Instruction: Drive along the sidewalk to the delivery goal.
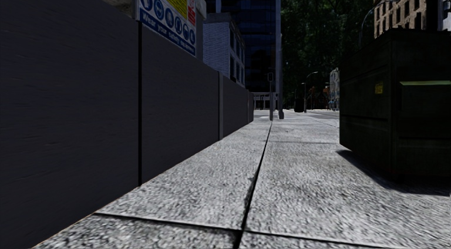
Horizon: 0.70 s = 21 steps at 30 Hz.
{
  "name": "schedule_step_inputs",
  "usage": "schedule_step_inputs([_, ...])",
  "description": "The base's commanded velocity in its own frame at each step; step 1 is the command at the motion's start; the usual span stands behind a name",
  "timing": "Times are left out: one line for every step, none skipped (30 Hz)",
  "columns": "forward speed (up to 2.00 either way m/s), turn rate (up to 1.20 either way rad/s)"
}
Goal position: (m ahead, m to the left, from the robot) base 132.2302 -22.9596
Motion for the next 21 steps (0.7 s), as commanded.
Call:
schedule_step_inputs([1.65,0.00])
schedule_step_inputs([1.65,0.00])
schedule_step_inputs([1.65,0.00])
schedule_step_inputs([1.65,0.00])
schedule_step_inputs([1.65,0.00])
schedule_step_inputs([1.65,-0.47])
schedule_step_inputs([1.65,-1.20])
schedule_step_inputs([1.65,-1.20])
schedule_step_inputs([1.65,-1.20])
schedule_step_inputs([1.65,-0.53])
schedule_step_inputs([1.65,-0.53])
schedule_step_inputs([1.65,-0.27])
schedule_step_inputs([1.65,-0.08])
schedule_step_inputs([1.65,0.00])
schedule_step_inputs([1.65,0.00])
schedule_step_inputs([1.65,0.00])
schedule_step_inputs([1.65,0.00])
schedule_step_inputs([1.65,0.00])
schedule_step_inputs([1.65,0.00])
schedule_step_inputs([1.65,0.00])
schedule_step_inputs([1.65,0.00])
